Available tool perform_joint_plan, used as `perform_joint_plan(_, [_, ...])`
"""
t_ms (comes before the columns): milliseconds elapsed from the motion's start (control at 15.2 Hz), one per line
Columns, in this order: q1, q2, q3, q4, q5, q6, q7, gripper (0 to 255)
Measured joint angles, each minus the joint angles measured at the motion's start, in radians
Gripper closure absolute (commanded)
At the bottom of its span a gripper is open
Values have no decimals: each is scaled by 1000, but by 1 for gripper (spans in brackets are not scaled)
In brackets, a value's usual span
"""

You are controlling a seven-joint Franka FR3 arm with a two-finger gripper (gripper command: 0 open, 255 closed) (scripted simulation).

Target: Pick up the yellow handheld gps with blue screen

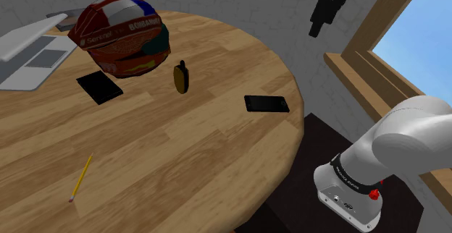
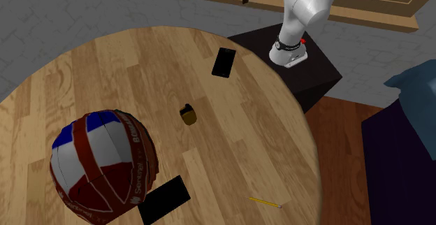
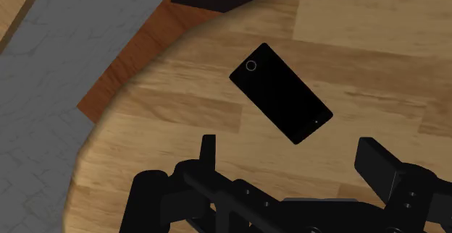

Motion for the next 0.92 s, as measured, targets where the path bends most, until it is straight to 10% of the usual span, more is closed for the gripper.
perform_joint_plan(924, [-29,202,189,-28,297,223,539,0])
